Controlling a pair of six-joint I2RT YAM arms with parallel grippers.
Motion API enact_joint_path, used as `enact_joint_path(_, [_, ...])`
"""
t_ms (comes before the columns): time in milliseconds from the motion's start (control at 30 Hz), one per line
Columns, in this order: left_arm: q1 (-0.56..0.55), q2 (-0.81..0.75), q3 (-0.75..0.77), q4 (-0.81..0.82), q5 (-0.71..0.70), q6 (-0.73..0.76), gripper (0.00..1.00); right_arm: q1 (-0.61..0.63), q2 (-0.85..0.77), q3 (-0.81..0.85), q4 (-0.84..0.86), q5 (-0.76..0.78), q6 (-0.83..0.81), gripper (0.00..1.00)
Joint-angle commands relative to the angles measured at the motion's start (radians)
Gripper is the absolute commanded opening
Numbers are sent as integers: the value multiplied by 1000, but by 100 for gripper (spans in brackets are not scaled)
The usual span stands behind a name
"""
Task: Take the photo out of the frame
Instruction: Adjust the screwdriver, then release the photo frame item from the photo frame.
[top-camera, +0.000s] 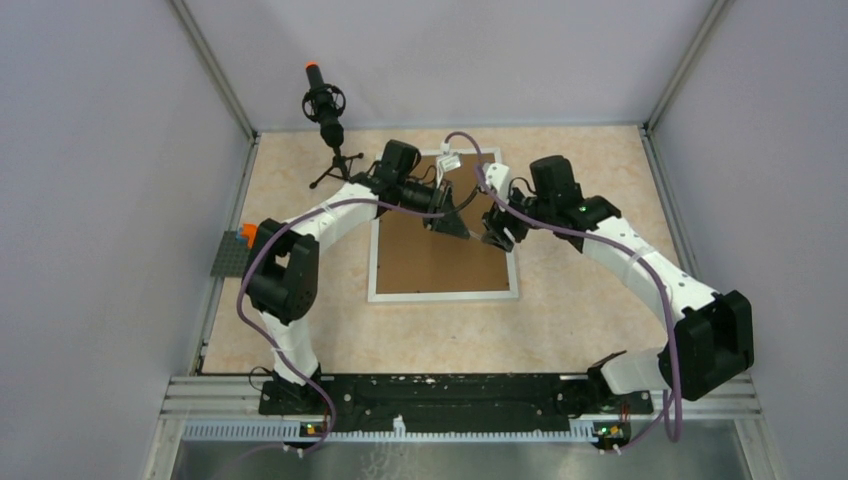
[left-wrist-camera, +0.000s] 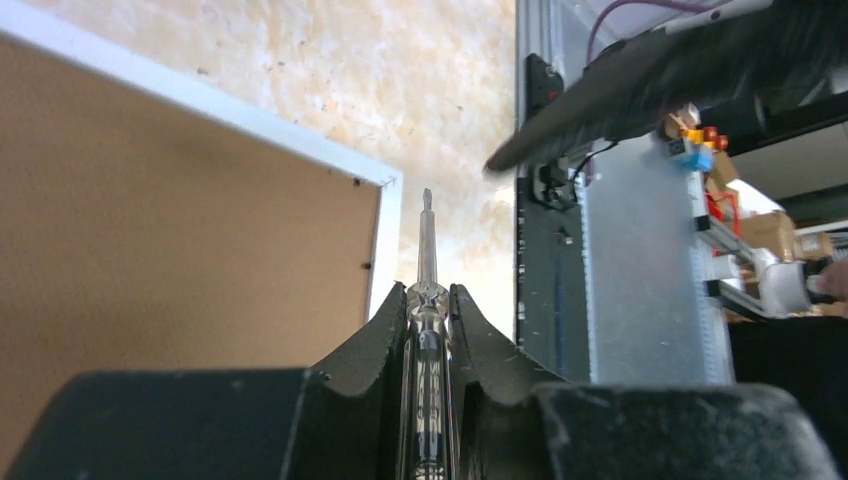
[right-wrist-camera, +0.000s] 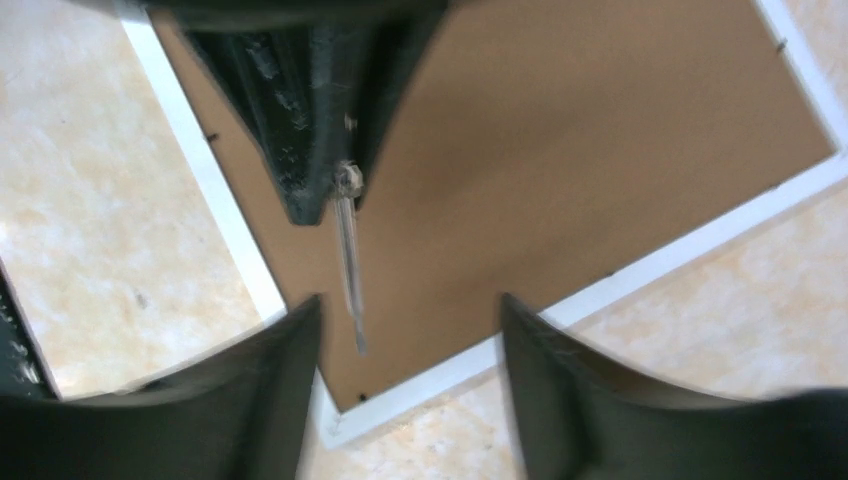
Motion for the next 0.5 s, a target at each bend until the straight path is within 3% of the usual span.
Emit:
enact_joint_path(0, [14, -126, -210, 323, -15, 97, 0, -161, -59, -43, -27, -67, 197, 92])
enact_joint_path(200, [-12, -112, -378, 631, -93, 51, 0, -317, -20, -114, -147, -240, 271, 97])
enact_joint_path(467, [-117, -60, -497, 905, -208, 10, 0, -369, 138, -196, -119, -357, 370, 77])
